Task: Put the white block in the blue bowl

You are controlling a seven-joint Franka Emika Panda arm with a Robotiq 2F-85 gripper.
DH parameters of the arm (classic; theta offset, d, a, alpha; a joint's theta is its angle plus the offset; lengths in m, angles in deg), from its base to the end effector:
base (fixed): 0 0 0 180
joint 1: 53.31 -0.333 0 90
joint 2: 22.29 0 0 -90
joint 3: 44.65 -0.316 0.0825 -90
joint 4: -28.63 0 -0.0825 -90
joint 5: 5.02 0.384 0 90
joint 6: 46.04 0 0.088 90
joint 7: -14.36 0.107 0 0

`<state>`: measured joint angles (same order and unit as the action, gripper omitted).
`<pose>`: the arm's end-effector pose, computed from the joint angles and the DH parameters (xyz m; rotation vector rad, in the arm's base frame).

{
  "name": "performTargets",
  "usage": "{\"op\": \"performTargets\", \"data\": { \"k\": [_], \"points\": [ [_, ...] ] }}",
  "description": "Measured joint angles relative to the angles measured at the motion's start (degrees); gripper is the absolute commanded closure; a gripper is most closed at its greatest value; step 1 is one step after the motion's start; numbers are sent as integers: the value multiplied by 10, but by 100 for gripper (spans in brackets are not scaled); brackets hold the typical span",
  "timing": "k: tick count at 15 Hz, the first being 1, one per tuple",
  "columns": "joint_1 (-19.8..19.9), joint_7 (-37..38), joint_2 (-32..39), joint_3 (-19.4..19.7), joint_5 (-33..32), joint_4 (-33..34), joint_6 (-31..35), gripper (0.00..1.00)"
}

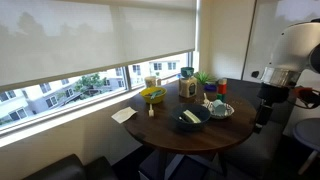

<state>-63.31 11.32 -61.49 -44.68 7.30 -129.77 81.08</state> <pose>0.3355 0.0663 0.4215 -2.9436 -0.1618 -0.1872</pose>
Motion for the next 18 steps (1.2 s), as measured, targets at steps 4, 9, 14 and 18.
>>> {"op": "performTargets", "data": {
  "k": [4,9,14,18],
  "points": [
    [0,0,0,0,0,0,0,0],
    [2,1,0,0,-1,1,0,0],
    [61,13,-17,0,-42,18,7,0],
    [134,26,-44,1,-111,37,8,0]
  ]
}}
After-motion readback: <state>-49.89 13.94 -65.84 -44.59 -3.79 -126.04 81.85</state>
